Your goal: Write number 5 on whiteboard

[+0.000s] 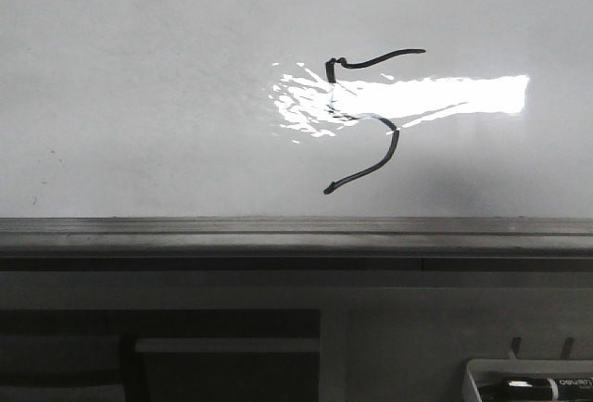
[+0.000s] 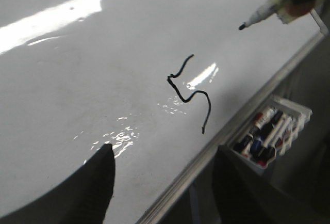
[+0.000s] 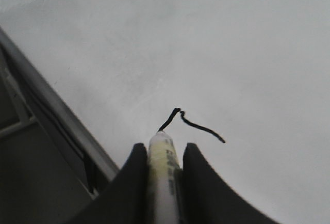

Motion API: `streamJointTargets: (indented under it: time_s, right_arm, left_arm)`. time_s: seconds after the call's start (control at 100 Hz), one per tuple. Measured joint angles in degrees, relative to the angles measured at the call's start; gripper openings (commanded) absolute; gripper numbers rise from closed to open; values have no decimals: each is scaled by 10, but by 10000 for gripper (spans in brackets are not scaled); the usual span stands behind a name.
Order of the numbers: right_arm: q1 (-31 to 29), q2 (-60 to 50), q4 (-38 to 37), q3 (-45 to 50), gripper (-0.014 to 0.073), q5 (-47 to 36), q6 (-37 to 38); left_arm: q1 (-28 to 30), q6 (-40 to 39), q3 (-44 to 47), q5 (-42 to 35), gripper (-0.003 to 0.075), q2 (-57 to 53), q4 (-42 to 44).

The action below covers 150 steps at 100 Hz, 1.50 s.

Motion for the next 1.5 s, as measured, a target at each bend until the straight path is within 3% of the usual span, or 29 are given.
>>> streamJointTargets:
  time_s: [0.21, 0.4, 0.8, 0.92, 1.22, 1.5]
  right_arm:
    - [111, 49, 2, 0, -69, 2, -83]
    - [186, 81, 5, 0, -69, -47, -100]
    - [236, 84, 28, 0, -69, -93, -105]
    - [238, 84, 31, 0, -69, -96, -105]
    - [243, 85, 31, 0, -69, -98, -106]
    - [247, 89, 36, 0, -69, -96, -106]
  left_arm:
    - [0, 142, -101, 146, 351, 123, -31]
    - [-6, 218, -141, 212, 348, 205, -84]
    - [-116, 239, -151, 153, 340, 259, -100]
    - [-121, 239, -151, 142, 264, 266, -102]
    - [-124, 246, -152, 161, -21, 266, -91]
    - [-126, 257, -152, 171, -20, 266, -81]
